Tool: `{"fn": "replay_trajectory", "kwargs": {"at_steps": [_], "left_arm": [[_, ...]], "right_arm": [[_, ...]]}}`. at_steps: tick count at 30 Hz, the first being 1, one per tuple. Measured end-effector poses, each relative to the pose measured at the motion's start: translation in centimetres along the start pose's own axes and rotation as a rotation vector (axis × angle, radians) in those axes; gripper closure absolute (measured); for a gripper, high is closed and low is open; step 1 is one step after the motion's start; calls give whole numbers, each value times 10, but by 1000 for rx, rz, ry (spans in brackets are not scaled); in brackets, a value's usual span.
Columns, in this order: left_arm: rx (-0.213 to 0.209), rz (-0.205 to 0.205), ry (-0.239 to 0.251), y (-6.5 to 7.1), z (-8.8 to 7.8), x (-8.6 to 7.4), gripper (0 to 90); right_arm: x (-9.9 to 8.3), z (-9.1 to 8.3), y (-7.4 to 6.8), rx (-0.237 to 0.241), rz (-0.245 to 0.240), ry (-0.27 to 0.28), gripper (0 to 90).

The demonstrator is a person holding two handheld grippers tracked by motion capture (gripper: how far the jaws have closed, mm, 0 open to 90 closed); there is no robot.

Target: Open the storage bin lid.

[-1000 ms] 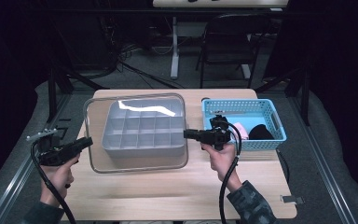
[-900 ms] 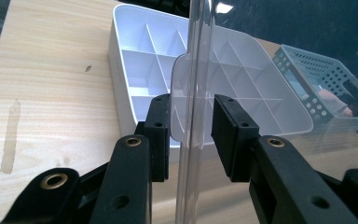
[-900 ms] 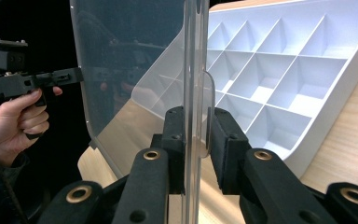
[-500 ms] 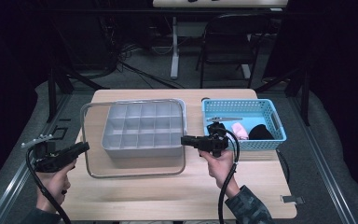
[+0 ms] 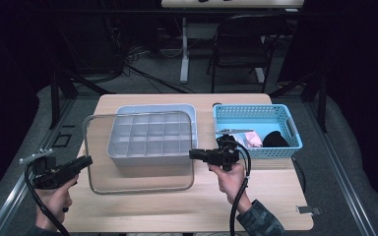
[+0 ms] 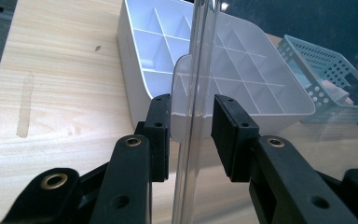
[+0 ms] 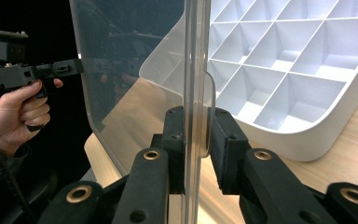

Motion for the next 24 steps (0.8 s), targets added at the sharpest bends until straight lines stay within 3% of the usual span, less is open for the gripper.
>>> {"fn": "replay_trajectory", "kwargs": {"at_steps": [24], "left_arm": [[10,-9,-16,-2,-7,-15,683]], "right_arm": [[-16,6,1,3,10,-41,768]]}}
Point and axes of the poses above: each handheld gripper's, and its own axes: z roughly forward along the jaws, x roughly out of its top, y roughly to its right, the point moved 2 cm from there along z, roughly forward along the jaws, and after that the axes turned 6 degrees about z, right-handed, at the moved point
